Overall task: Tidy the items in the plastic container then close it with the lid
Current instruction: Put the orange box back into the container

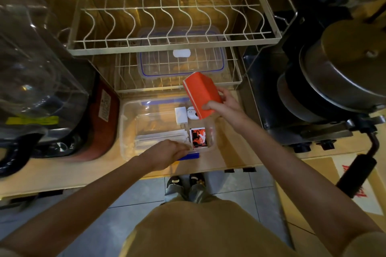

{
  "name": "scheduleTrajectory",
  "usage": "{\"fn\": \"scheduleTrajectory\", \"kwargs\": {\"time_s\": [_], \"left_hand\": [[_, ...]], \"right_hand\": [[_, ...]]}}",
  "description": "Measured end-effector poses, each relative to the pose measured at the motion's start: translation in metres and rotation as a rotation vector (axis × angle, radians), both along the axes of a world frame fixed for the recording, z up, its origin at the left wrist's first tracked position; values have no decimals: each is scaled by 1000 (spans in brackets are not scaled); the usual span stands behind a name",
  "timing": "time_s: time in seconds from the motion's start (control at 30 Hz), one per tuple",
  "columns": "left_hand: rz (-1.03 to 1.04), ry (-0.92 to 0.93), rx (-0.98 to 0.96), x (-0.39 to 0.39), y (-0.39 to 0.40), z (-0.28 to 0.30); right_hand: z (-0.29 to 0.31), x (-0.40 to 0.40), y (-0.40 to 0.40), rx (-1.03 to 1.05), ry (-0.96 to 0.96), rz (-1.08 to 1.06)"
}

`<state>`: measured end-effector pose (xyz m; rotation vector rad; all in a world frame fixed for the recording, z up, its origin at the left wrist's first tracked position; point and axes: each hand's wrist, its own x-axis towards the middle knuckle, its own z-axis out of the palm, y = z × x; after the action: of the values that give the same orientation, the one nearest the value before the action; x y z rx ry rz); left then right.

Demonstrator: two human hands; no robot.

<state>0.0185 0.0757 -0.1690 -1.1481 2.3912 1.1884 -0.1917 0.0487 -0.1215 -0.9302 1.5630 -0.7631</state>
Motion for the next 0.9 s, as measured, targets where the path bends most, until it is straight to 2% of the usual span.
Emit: {"fn": "scheduleTrajectory", "kwargs": {"time_s": [0.13,0.3,0.43,0.6,0.67,0.73,0.8,0.9], "left_hand": [[225,23,75,9,-12,9],[431,-10,19,50,-34,31],[362,-139,-95,73,-34,46],[133,-407,-360,88,-21,47],[126,-376,-433,90,-17,43],[194,-254,-484,90,-15,36],[262,-152,-518,89,-17,29],[262,-171,-569,85,-22,16]], "right_hand": [[-2,22,-9,-35,87,213],[-13,57,-21,-233,304,468],[-31,88,-35,-369,596,741],[-34,104,-40,-531,805,917],[-42,105,-37,-704,984,958],[-52,106,-32,-776,1108,952],[-64,107,-28,-830,1164,928],[-75,112,-26,-844,1185,923]]}}
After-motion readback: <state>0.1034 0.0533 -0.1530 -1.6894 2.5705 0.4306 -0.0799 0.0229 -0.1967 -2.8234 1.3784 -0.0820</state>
